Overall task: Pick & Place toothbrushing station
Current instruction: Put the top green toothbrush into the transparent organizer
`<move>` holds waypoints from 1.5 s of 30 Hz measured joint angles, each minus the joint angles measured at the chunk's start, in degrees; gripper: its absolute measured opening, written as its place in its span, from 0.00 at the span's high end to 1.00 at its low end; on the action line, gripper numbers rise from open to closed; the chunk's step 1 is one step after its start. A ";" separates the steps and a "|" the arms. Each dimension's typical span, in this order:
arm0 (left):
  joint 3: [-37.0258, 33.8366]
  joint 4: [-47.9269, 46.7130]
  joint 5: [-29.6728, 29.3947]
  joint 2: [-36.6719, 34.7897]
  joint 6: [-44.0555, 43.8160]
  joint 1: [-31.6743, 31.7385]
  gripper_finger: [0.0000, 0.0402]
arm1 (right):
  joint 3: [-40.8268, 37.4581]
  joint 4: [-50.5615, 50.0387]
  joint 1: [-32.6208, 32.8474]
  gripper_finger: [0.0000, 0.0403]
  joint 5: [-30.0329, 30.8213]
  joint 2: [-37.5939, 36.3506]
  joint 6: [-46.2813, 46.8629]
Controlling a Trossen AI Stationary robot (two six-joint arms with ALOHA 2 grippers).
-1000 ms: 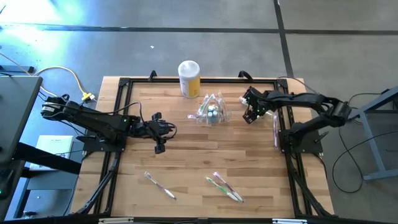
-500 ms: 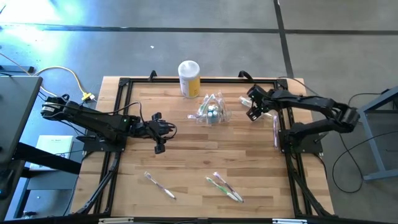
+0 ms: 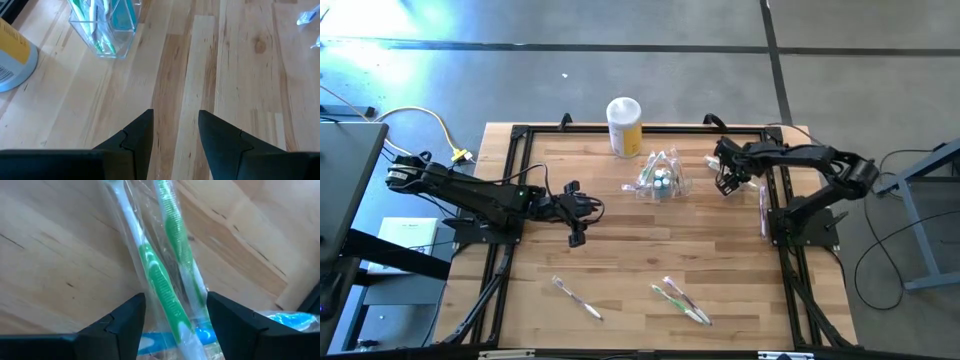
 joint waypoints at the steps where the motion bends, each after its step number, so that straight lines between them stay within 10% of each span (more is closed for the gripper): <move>1: 0.00 -0.03 0.00 0.00 0.00 -0.01 0.63 | 0.06 0.12 -0.24 0.49 -0.22 0.61 -0.20; 15: -4.19 3.33 0.02 0.02 -0.96 -0.01 0.63 | -0.39 -0.36 1.66 0.96 -0.70 -1.43 -1.67; 34: -5.55 6.49 0.03 0.00 -1.51 0.00 0.63 | -0.30 -3.31 20.95 0.91 1.83 -21.26 7.54; 45: -5.55 6.49 0.89 0.00 -1.51 0.00 0.63 | -0.23 14.08 37.24 0.94 8.19 -26.00 6.61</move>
